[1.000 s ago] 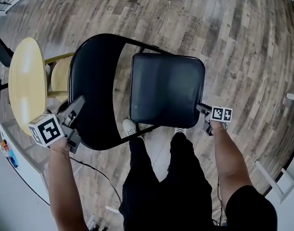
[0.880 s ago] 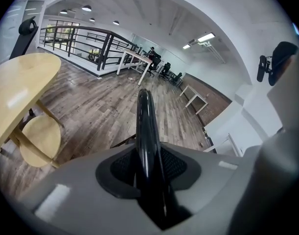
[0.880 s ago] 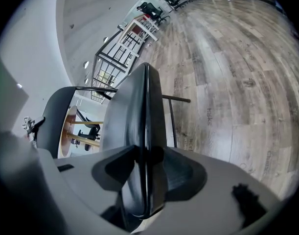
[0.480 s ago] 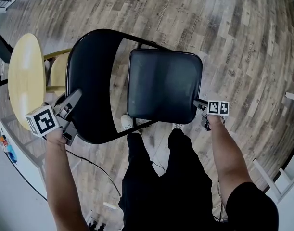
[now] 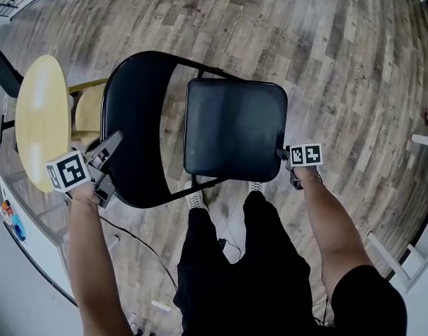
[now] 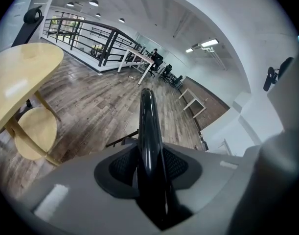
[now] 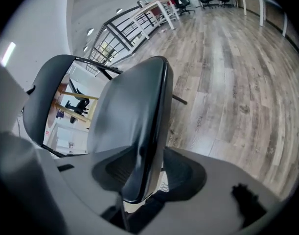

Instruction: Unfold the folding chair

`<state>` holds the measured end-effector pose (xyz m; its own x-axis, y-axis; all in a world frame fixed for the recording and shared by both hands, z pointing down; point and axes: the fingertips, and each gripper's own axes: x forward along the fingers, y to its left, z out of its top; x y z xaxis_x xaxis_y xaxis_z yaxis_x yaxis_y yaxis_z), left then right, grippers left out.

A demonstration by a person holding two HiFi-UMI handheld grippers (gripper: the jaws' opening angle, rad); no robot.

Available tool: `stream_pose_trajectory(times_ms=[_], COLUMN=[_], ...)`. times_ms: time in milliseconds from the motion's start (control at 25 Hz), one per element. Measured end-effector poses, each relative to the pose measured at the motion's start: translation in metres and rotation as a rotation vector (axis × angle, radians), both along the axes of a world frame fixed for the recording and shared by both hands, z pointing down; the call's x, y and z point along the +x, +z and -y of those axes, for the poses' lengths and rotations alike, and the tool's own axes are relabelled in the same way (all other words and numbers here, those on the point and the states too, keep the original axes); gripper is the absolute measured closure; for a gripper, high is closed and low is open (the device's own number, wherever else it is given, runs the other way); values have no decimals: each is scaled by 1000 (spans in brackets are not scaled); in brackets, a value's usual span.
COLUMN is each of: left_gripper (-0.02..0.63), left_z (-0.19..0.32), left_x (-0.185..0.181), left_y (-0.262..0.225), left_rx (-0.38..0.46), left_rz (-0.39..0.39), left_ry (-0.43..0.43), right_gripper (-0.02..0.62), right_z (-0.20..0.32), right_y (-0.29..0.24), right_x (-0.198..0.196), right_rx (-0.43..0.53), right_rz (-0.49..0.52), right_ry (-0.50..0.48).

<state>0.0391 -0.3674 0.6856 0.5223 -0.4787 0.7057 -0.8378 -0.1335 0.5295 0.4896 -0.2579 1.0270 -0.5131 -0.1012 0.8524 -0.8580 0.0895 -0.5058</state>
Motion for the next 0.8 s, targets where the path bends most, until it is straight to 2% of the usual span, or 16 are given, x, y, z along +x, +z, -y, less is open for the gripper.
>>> stream_pose_trajectory(times_ms=[240,440,560,680,720,800], left_gripper=[474,475,457,432,431,425], left_z=[2,0,3,8,7,0], left_x=[1,2,1,3,3,-4], left_y=[0,-2,-4,-10,-16,-33], left_rx=[6,7,6,62,96,144], left_rz=[-11,18,43,56,39,-45], left_ry=[7,8,-13,-39,-53,-103], right_gripper=[407,408,408,408,408,408], right_z=[-28,-73,-89,-95,-98,-107], right_y=[-32,-68,-94,-129,-143,-174], right_x=[14,10,-7,-32,-45,-78], right_rx=[-11,-10,13,72,97,148], right_rz=[34,23,18,55,95,193], right_ry=[87,81,75,109,135,183])
